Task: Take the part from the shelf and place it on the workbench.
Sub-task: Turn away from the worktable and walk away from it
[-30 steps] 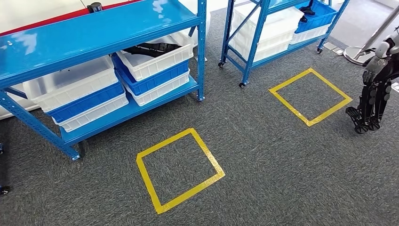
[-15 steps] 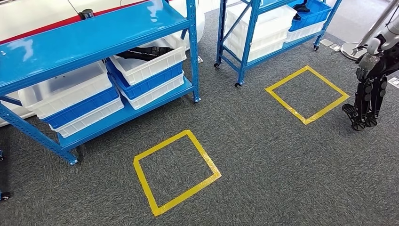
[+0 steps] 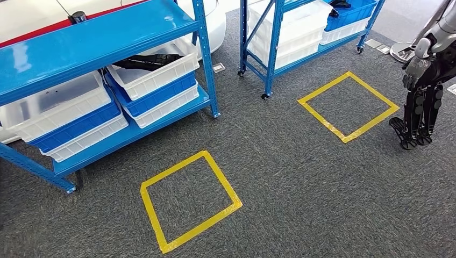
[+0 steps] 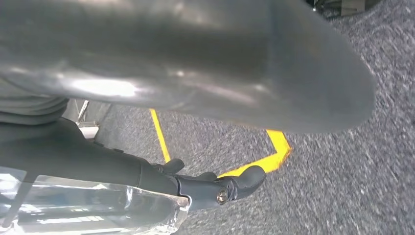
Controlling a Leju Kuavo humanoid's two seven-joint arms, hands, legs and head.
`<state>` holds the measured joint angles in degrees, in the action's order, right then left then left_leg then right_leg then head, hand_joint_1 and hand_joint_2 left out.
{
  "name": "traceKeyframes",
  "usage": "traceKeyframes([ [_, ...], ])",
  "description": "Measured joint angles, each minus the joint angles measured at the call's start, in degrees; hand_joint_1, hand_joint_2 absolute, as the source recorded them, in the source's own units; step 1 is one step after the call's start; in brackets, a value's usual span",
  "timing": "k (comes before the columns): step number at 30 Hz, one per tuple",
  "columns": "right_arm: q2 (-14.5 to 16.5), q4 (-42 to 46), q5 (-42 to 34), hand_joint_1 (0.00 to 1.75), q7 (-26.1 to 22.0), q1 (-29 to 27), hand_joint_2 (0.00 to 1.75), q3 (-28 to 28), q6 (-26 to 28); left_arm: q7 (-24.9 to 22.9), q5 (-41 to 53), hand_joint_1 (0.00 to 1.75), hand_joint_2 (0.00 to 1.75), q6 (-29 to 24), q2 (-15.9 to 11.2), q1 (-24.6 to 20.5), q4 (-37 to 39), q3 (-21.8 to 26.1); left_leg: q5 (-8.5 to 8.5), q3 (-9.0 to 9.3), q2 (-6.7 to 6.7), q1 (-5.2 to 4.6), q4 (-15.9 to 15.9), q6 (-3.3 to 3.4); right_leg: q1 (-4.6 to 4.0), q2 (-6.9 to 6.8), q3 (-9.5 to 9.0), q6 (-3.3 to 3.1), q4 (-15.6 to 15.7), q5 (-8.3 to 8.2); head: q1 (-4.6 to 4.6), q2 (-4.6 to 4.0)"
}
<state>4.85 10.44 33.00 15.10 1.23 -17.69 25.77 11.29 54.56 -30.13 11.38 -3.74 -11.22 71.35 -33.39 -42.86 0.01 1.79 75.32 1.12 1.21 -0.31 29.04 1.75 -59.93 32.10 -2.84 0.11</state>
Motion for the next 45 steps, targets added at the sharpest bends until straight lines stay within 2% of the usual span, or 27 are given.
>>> traceKeyframes([
  [2, 0.07, -0.02, 0.25, 0.0, 0.15, -0.08, 0.0, -0.04, 0.02, -0.01, 0.34, 0.0, 0.0, 0.03, -0.02, 0.07, -0.01, -0.14, 5.85, 1.12, -0.08, -1.88, -6.32, 3.23, -0.95, 0.02, -1.76, -0.61, 0.81, 0.87, -0.01, 0.0],
  [3, 0.16, -0.04, 0.44, 0.0, 0.22, -0.05, 0.0, -0.07, 0.04, -0.02, 0.5, 0.0, 0.0, 0.01, -0.03, 0.08, -0.01, -0.25, 8.11, 2.3, -0.03, -2.85, -9.72, 4.95, -1.53, 0.03, -2.68, -0.74, 1.37, 1.36, 0.28, 0.0],
  [4, 0.3, -0.07, 0.62, 0.0, 0.28, 0.06, 0.0, -0.09, 0.05, -0.01, 0.61, 0.0, 0.0, -0.07, -0.12, 0.04, -0.04, -0.37, 9.28, 3.43, 0.04, -3.67, -12.34, 6.27, -1.74, 0.04, -3.46, -0.83, 1.99, 1.79, 0.56, 0.0],
  [5, 0.39, -0.09, 0.77, 0.0, 0.36, 0.18, 0.0, -0.1, 0.05, -0.02, 0.71, 0.0, 0.0, -0.15, -0.15, -0.03, -0.08, -0.51, 9.42, 4.31, 0.1, -4.25, -13.88, 7.09, -1.79, 0.04, -4.31, -0.75, 2.67, 2.07, 0.81, 0.0],
  [7, 0.46, -0.09, 0.93, 0.0, 0.49, 0.43, 0.0, -0.12, 0.03, -0.03, 0.78, 0.0, 0.0, -0.32, -0.12, -0.21, -0.13, -0.73, 8.43, 6.41, -0.11, -4.6, -15.79, 7.43, -1.7, -0.22, -6.33, -0.03, 3.38, 1.92, 0.95, 0.0],
  [9, 0.44, -0.09, 0.97, 0.0, 0.58, 0.5, 0.0, -0.13, 0.03, -0.05, 0.8, 0.0, 0.0, -0.36, -0.01, -0.23, -0.13, -0.82, 8.16, 9.31, -0.46, -4.43, -17.9, 7.35, -1.54, -0.38, -7.2, 0.36, 2.14, 1.94, 0.99, 0.0],
  [10, 0.41, -0.09, 0.98, 0.0, 0.59, 0.59, 0.0, -0.13, 0.04, -0.05, 0.8, 0.0, 0.0, -0.34, 0.03, -0.28, -0.13, -0.84, 8.04, 10.61, -0.61, -4.22, -18.58, 7.22, -1.49, -0.26, -6.11, 0.34, -0.07, 2.26, 1.04, 0.0],
  [13, 0.12, -0.1, 0.98, 0.0, 0.6, 0.72, 0.0, -0.12, 0.04, -0.05, 0.8, 0.0, 0.0, -0.29, 0.3, -0.4, -0.11, -0.93, 6.61, 12.45, -1.02, -3.96, -19.08, 6.32, -0.95, 0.1, 1.79, 0.56, -9.81, 5.09, 1.09, 0.0],
  [15, -0.14, -0.1, 0.97, 0.0, 0.63, 0.46, 0.0, -0.13, 0.04, -0.08, 0.8, 0.0, 0.0, -0.27, 0.56, -0.28, -0.08, -1.04, 5.16, 14.04, -1.49, -3.76, -19.06, 5.49, -0.49, 0.11, 5.26, 1.42, -10.68, 6.13, 1.08, 0.0],
  [16, -0.26, -0.1, 0.98, 0.0, 0.65, 0.28, 0.0, -0.14, 0.03, -0.08, 0.8, 0.0, 0.0, -0.28, 0.63, -0.21, -0.07, -1.1, 4.37, 15.04, -1.69, -3.59, -19.05, 5.09, -0.24, 0.1, 5.73, 2.27, -8.55, 4.89, 1.1, 0.0],
  [18, -0.4, -0.19, 1.11, 0.0, 0.69, -0.04, 0.0, -0.14, 0.0, -0.08, 0.8, 0.0, 0.0, -0.3, 0.68, -0.13, -0.04, -1.2, 2.63, 16.72, -1.9, -3.4, -18.9, 4.19, 0.21, -0.03, 5.52, 4.27, -2.74, -0.85, 1.22, -0.01],
  [19, -0.42, -0.27, 1.21, 0.0, 0.73, 0.02, 0.0, -0.14, -0.02, -0.07, 0.79, 0.0, 0.0, -0.33, 0.67, -0.14, -0.04, -1.24, 1.9, 17.18, -1.91, -3.4, -18.77, 3.77, 0.17, -0.07, 5.2, 4.27, -0.78, -3.14, 1.32, -0.01],
  [20, -0.41, -0.36, 1.33, 0.0, 0.77, 0.09, 0.0, -0.13, -0.05, -0.04, 0.78, 0.0, 0.0, -0.36, 0.66, -0.17, -0.04, -1.28, 1.31, 17.35, -1.9, -3.45, -18.65, 3.37, 0.09, -0.05, 5.05, 3.72, 0.17, -4.78, 1.31, -0.01],
  [21, -0.41, -0.43, 1.42, 0.0, 0.8, 0.21, 0.0, -0.13, -0.07, -0.01, 0.74, 0.0, 0.0, -0.4, 0.67, -0.22, -0.04, -1.31, 0.9, 17.62, -1.88, -3.48, -18.49, 3.07, -0.11, 0.0, 5.0, 2.71, 0.34, -5.15, 1.33, -0.01],
  [22, -0.44, -0.43, 1.52, 0.0, 0.85, 0.33, 0.0, -0.13, -0.07, 0.06, 0.72, 0.0, 0.0, -0.43, 0.69, -0.27, -0.04, -1.33, 0.71, 17.52, -1.86, -3.48, -18.38, 2.88, -0.09, 0.14, 4.66, 1.64, 0.48, -4.85, 1.25, 0.0],
  [24, -0.5, -0.42, 1.68, 0.0, 0.88, 0.24, 0.0, -0.15, -0.05, 0.34, 0.68, 0.0, 0.0, -0.45, 0.7, -0.29, -0.04, -1.35, 0.72, 16.54, -1.46, -3.38, -16.17, 2.4, 0.22, 0.21, 3.87, 0.76, 0.95, -4.56, 1.13, 0.0],
  [26, -0.55, -0.4, 1.74, 0.0, 0.75, 0.23, 0.0, -0.16, -0.01, 0.86, 0.69, 0.0, 0.0, -0.39, 0.75, -0.3, -0.04, -1.38, 0.19, 12.77, -0.89, -3.0, -10.11, 1.6, 0.43, 0.19, 2.65, 0.01, 1.6, -3.97, 0.96, 0.0],
  [28, -0.6, -0.4, 1.69, 0.0, 0.51, 0.27, 0.0, -0.17, 0.04, 1.41, 0.67, 0.0, 0.0, -0.22, 0.79, -0.26, -0.04, -1.4, -2.09, 7.48, -0.62, -2.33, -3.3, 0.73, 0.49, 0.17, 1.42, -0.48, 2.05, -3.15, 0.88, 0.0],
  [30, -0.66, -0.4, 1.58, 0.0, 0.35, 0.15, 0.0, -0.24, 0.1, 1.84, 0.64, 0.0, 0.0, 0.02, 0.78, -0.14, -0.04, -1.4, -2.57, 4.0, -0.47, -1.7, -1.44, 0.18, 0.55, 0.2, -0.08, -0.52, 2.29, -2.09, 0.88, 0.0],
  [31, -0.68, -0.4, 1.53, 0.0, 0.29, 0.07, 0.0, -0.3, 0.14, 2.05, 0.63, 0.0, 0.0, 0.11, 0.78, -0.09, -0.04, -1.4, -0.86, 3.57, -0.4, -1.46, -3.24, 0.1, 0.59, 0.21, -0.93, -0.45, 2.33, -1.54, 0.87, 0.0],
  [33, -0.65, -0.42, 1.46, 0.0, 0.14, 0.0, 0.0, -0.42, 0.22, 2.57, 0.71, 0.0, 0.0, 0.14, 0.72, -0.02, -0.04, -1.41, 5.15, 4.56, -0.25, -1.3, -9.94, 0.27, 0.75, 0.32, -2.59, -0.17, 2.43, -0.47, 0.87, 0.0],
  [34, -0.58, -0.42, 1.42, 0.0, 0.07, 0.03, 0.0, -0.47, 0.27, 2.84, 0.8, 0.0, 0.0, 0.13, 0.64, 0.01, -0.03, -1.44, 7.02, 5.19, -0.12, -1.49, -12.53, 0.46, 0.76, 0.44, -3.28, 0.11, 2.53, -0.01, 0.79, 0.0],
  [36, -0.47, -0.43, 1.37, 0.0, -0.1, 0.26, 0.0, -0.54, 0.42, 3.14, 0.95, 0.0, 0.0, 0.09, 0.5, 0.02, -0.03, -1.51, 8.45, 6.41, -0.17, -2.19, -15.24, 1.0, 0.69, 0.65, -4.05, 0.81, 2.92, 0.79, 0.64, 0.0],
  [39, -0.44, -0.39, 2.31, 0.0, 0.19, 0.59, 0.0, -0.55, 0.43, 3.14, 1.43, 0.0, 0.0, -0.07, 0.35, -0.16, -0.04, -1.61, 8.46, 8.0, -0.71, -2.44, -16.67, 1.91, 0.56, 0.55, -5.32, 1.6, 3.28, 1.77, 0.65, 0.0],
  [41, -0.52, -0.37, 2.89, 0.0, 0.48, 0.63, 0.0, -0.52, 0.32, 3.15, 1.67, 0.0, 0.0, -0.22, 0.34, -0.31, -0.04, -1.68, 8.69, 8.64, -1.01, -2.3, -17.5, 2.57, 0.4, 0.43, -3.59, 1.25, -0.8, 3.9, 0.8, 0.0],
  [43, -0.58, -0.37, 2.93, 0.0, 0.55, 0.56, 0.0, -0.52, 0.25, 3.22, 1.78, 0.0, 0.0, -0.28, 0.36, -0.3, -0.03, -1.69, 8.56, 8.75, -1.41, -2.63, -17.58, 3.06, 0.11, 0.42, 1.07, 0.59, -8.73, 6.88, 0.9, 0.0],
  [45, -0.65, -0.38, 2.89, 0.0, 0.57, 0.31, 0.0, -0.53, 0.24, 3.42, 1.88, 0.0, 0.0, -0.27, 0.38, -0.21, -0.02, -1.7, 8.4, 8.89, -2.24, -2.91, -17.56, 3.31, -0.19, 0.43, 4.59, 0.71, -13.26, 7.43, 0.93, 0.0],
])
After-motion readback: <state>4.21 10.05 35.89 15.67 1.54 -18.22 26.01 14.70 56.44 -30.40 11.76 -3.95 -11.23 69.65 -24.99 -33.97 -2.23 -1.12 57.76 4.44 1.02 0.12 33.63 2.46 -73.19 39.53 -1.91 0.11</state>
